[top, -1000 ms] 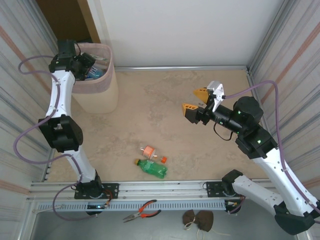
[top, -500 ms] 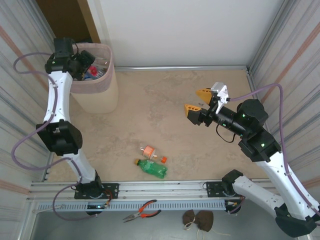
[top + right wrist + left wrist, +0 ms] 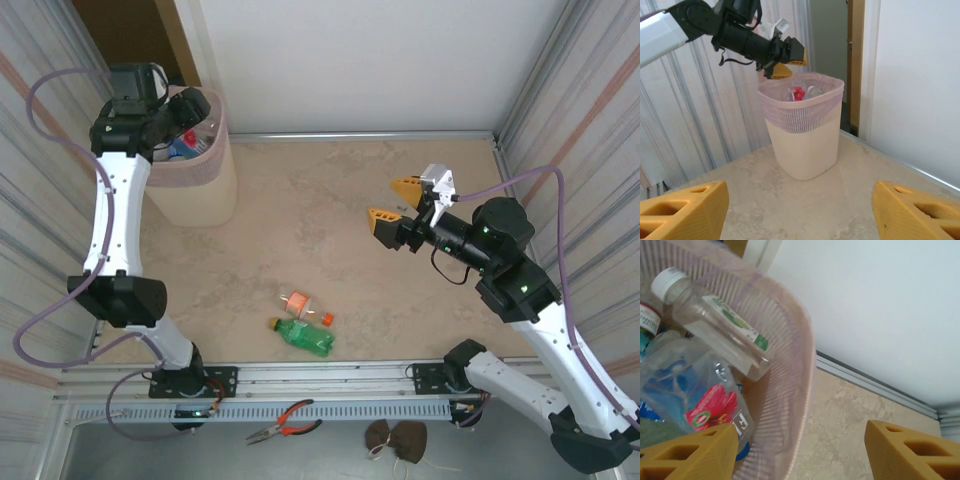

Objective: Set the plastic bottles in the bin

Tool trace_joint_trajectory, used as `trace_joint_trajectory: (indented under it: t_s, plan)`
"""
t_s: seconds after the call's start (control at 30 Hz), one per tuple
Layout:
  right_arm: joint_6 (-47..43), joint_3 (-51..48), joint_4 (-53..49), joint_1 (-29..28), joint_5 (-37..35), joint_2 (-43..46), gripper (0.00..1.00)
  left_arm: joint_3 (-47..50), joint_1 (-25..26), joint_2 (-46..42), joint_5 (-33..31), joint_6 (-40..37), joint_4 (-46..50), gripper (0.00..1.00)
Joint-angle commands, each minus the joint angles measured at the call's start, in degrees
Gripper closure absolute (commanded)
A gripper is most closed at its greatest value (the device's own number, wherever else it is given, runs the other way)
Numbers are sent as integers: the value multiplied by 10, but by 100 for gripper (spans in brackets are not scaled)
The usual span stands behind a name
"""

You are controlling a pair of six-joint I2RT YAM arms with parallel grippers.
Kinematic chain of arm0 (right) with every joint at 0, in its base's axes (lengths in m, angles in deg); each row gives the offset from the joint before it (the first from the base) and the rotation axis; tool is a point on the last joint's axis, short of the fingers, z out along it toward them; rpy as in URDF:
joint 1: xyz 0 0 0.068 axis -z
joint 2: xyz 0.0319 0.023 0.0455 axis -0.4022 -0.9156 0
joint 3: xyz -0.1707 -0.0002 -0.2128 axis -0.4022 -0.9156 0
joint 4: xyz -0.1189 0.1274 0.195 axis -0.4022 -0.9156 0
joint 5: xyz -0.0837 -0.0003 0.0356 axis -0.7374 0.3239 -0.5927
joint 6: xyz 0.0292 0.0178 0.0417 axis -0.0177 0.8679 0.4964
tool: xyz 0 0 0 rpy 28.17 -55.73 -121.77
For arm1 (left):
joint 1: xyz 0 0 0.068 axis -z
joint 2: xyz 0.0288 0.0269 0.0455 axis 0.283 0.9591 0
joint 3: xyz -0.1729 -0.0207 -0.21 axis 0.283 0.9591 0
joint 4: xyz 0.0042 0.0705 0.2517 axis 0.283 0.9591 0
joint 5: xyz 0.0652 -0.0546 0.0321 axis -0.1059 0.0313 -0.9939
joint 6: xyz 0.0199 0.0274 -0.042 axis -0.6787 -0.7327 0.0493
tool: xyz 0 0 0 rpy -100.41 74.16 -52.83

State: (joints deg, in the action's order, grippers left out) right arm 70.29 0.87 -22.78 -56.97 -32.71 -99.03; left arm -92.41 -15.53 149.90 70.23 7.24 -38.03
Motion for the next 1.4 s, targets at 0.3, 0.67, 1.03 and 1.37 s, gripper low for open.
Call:
trace_joint_trajectory:
  t_s: [0.3,0.67,1.03,1.37]
  plan:
    - [10,0,9,0,-4,-5,26,-122,-19,120,-80,-130,13,34]
    - [13,-7,10,0,-4,-7,26,-6,-14,140,-18,-123,2,35]
    - [15,-11,9,0,-3,-1,26,91,-12,110,-75,-118,-4,36]
    - [16,-13,11,0,-3,1,25,132,-57,44,-150,-125,20,36]
